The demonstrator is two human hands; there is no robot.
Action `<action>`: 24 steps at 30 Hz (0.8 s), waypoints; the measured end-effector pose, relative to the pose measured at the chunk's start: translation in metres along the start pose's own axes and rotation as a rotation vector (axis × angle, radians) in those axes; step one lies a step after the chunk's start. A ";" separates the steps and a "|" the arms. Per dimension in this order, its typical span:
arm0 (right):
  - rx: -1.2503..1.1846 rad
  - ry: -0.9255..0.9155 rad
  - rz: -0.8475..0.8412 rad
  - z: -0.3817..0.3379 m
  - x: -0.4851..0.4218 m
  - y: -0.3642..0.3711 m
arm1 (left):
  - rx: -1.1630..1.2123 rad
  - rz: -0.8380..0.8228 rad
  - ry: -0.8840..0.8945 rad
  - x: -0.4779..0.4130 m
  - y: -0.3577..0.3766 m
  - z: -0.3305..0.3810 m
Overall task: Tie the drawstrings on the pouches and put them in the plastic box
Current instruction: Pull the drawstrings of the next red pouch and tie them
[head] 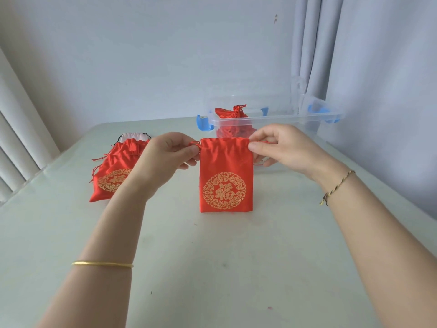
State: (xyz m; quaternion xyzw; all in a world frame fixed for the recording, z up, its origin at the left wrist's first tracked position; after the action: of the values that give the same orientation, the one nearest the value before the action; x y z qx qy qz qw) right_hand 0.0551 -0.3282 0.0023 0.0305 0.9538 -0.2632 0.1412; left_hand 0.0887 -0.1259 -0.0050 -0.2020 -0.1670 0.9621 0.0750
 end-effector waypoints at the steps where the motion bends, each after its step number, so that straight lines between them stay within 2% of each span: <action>1: 0.008 -0.014 0.018 -0.001 0.000 -0.001 | -0.003 0.000 -0.002 0.000 0.000 0.000; 8: 0.116 -0.036 0.117 0.003 -0.002 -0.012 | -0.063 0.025 0.006 0.000 -0.001 0.001; 14: 0.489 -0.078 0.193 0.004 -0.001 -0.020 | -0.064 0.083 -0.006 -0.001 -0.009 0.000; 16: 0.535 -0.060 0.234 0.006 -0.002 -0.026 | -0.034 0.104 -0.024 -0.001 -0.012 -0.002; 18: 0.463 -0.041 0.255 0.006 -0.002 -0.030 | 0.012 0.101 -0.057 0.000 -0.014 -0.004; 21: 0.228 -0.016 0.205 0.005 -0.001 -0.026 | 0.109 0.077 -0.134 0.001 -0.013 -0.011; 24: 0.123 0.014 0.158 0.003 0.001 -0.022 | 0.234 0.056 -0.205 0.002 -0.013 -0.017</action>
State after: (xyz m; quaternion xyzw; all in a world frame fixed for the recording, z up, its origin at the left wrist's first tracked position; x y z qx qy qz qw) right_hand 0.0524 -0.3485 0.0100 0.1159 0.9315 -0.3090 0.1527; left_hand 0.0949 -0.1090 -0.0155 -0.0974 -0.0549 0.9923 0.0537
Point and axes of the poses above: each hand's wrist, its own x-axis away from the middle knuckle, its own y-axis out of the palm, z = x × y, the point moved 8 cm from there along -x, towards the middle knuckle, and after that the axes turned 4 degrees about z, right-handed, at the moved point
